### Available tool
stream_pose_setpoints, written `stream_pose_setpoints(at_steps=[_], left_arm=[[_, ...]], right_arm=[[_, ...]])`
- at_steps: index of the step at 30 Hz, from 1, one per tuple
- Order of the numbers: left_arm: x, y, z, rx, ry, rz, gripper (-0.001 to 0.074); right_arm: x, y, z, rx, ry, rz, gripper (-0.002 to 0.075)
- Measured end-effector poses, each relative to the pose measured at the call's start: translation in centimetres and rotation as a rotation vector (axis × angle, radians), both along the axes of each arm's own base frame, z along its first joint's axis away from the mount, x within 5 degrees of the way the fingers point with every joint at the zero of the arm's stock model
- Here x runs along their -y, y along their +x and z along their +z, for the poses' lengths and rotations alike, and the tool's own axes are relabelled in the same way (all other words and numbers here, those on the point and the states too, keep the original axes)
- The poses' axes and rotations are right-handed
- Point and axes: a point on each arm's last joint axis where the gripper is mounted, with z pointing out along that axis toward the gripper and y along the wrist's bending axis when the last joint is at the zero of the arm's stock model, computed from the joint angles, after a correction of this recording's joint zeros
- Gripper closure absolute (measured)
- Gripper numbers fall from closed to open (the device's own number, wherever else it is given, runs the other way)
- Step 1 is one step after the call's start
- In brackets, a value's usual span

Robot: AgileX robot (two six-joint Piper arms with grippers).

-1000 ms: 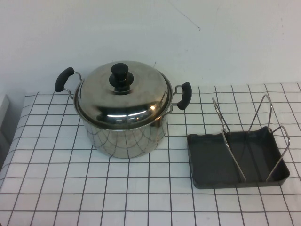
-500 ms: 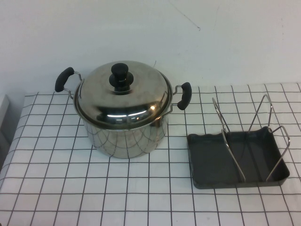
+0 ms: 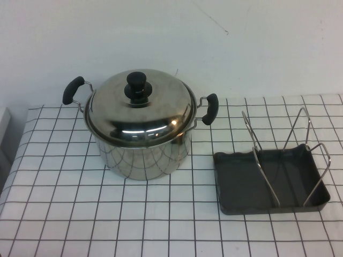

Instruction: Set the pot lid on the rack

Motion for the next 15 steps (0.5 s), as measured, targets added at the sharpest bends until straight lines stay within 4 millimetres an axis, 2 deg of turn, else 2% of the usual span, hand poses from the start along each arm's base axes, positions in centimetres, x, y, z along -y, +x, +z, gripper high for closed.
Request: stream_pose_setpoints(at_steps=[4, 7, 11, 15], left_arm=[[0.0, 0.1, 0.3, 0.047, 0.002, 0.004, 0.0737], [-0.1, 0.3, 1.2, 0.147, 0.001, 0.012, 0.0737], [-0.2, 0.4, 2.5, 0.292, -0.005, 0.023, 0.0737], [-0.3, 0.3, 3.9, 0.449, -0.014, 0.035, 0.0737]], right_arm=[[0.1, 0.0, 0.1, 0.005, -0.022, -0.002, 0.0729], [0.1, 0.1, 0.3, 0.038, -0.038, -0.001, 0.0729], [0.1, 0.4, 1.3, 0.151, -0.05, 0.002, 0.0729], [0.0, 0.6, 3.0, 0.34, -0.066, 0.008, 0.0729]])
